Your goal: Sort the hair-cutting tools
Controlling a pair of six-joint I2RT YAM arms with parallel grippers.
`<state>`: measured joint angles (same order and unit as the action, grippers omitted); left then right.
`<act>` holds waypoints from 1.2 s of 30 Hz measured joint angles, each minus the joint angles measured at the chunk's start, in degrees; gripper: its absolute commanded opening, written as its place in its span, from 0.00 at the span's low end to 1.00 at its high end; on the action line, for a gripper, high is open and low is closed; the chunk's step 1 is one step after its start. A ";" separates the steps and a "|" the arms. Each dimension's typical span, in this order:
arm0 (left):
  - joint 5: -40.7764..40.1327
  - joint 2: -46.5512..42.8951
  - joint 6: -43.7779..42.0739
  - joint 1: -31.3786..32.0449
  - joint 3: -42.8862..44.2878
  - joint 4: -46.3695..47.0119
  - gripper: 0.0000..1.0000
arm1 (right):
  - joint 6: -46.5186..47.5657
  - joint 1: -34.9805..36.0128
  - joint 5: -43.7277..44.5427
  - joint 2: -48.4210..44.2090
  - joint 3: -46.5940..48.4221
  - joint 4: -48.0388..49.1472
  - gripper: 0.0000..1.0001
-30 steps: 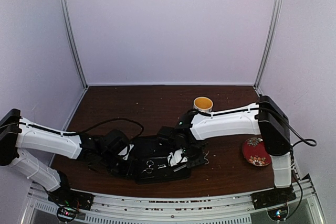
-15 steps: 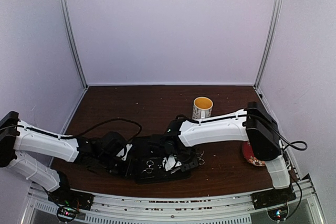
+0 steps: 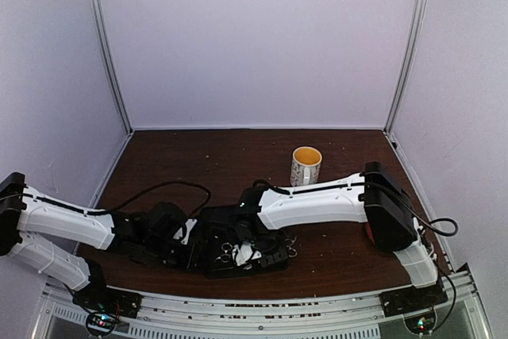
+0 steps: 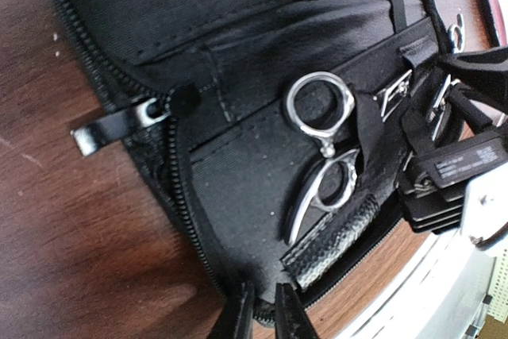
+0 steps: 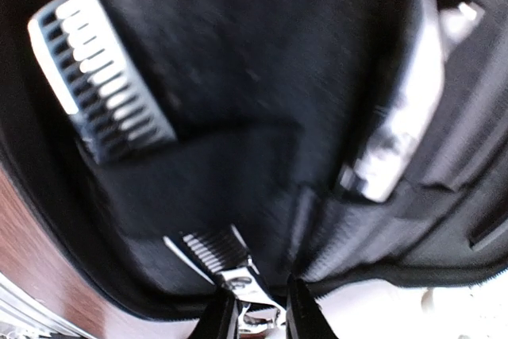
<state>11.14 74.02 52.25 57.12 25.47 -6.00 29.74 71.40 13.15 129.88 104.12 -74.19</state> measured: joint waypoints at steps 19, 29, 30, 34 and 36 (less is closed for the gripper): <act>-0.17 0.07 0.28 0.00 -0.35 0.31 0.10 | -4.09 -0.07 -9.70 4.33 8.28 -1.73 0.02; -0.07 0.24 0.26 0.00 -0.17 0.17 0.10 | -6.23 -0.09 -14.88 5.99 12.02 -2.49 0.22; -0.07 0.26 0.26 0.00 -0.07 -0.02 0.10 | -6.23 -0.15 -15.10 5.99 11.98 -2.40 0.23; -0.26 0.28 -0.04 0.00 0.63 -1.40 0.10 | -6.23 -0.76 -16.50 4.35 9.53 -0.57 0.24; -0.46 0.28 -0.26 0.00 1.14 -2.34 0.10 | -6.21 -1.44 -17.42 2.84 7.43 0.96 0.24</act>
<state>10.68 74.30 51.99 57.12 26.61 -8.34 23.53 69.95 -4.27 132.73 111.55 -73.23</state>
